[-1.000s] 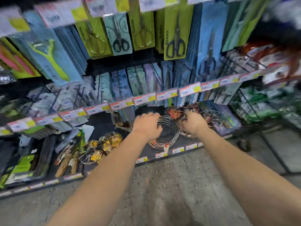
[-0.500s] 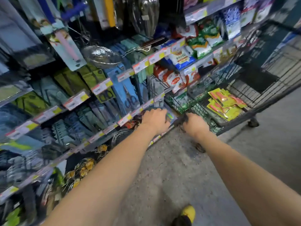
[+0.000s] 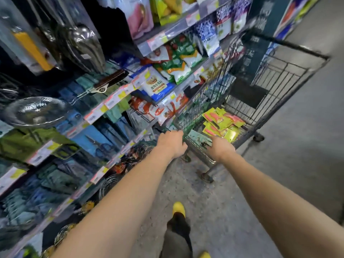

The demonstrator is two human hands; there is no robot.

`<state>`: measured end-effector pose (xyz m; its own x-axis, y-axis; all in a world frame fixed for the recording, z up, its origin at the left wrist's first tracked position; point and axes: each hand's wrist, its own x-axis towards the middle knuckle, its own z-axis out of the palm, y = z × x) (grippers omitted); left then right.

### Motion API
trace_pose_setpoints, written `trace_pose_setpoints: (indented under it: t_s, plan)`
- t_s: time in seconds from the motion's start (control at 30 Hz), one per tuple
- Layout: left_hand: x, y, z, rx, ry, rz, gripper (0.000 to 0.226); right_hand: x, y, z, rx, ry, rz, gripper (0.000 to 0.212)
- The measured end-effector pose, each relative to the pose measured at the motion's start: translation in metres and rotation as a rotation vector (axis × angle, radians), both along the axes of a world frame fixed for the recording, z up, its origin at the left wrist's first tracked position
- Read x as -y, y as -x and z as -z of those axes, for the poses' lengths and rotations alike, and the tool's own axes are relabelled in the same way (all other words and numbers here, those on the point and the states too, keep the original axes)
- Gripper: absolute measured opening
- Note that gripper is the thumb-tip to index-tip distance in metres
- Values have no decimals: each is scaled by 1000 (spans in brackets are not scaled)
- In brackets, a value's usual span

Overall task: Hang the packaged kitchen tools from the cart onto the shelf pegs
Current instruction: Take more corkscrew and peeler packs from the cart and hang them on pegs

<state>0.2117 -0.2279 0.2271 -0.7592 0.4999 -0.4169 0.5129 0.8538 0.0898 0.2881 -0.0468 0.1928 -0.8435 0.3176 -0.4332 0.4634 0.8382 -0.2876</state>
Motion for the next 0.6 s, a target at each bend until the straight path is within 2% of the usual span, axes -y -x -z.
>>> trace_pose_setpoints:
  t_s: [0.23,0.4,0.6]
  plan:
    - [-68,96,61,91,-25,24,46,-64,90,44,100,-35,10,42]
    - [-104,161,95,185,3,-10,45,-94,150,77,185,-41,-15,40]
    - [-140,198,134,228,88,-35,50,-126,192,116,286,-9,-61,43]
